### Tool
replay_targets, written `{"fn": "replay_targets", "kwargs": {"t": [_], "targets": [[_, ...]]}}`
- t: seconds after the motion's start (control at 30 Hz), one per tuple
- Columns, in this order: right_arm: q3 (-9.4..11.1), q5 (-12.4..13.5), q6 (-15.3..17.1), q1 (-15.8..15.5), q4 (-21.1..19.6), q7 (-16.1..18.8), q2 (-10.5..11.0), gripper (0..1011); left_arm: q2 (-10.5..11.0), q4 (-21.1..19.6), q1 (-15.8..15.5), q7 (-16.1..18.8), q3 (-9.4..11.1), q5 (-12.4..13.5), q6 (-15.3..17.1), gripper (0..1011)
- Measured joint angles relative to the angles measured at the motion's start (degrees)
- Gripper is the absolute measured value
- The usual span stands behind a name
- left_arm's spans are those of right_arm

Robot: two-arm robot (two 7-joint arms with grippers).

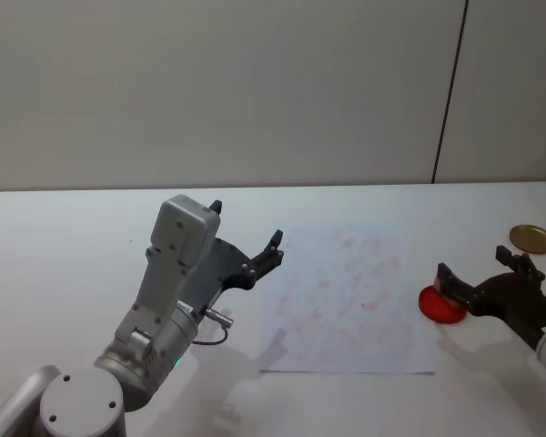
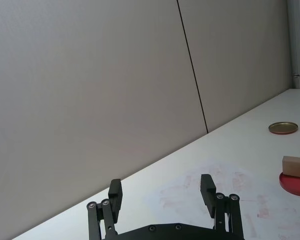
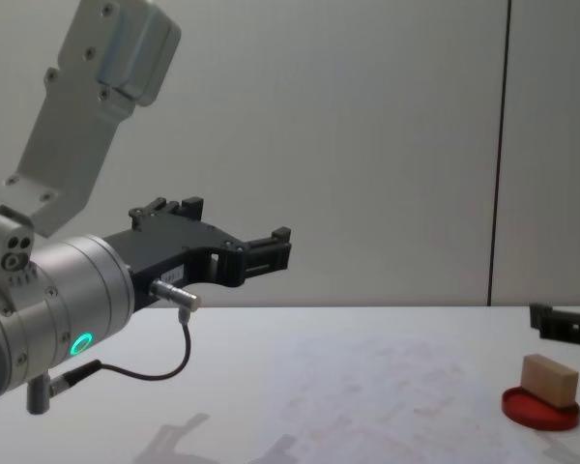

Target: Use the one hand to pick up the stamp and affix it onto the A4 paper.

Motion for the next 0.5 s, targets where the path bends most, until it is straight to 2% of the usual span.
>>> {"fn": "replay_targets", "kwargs": {"t": [0.5], "targets": [[0.1, -0.3, 4.1, 3.4, 5.4, 3.2, -0.8, 1001, 0.0, 0.0, 0.0, 0.0, 0.0, 0.0, 0.0, 993]]}}
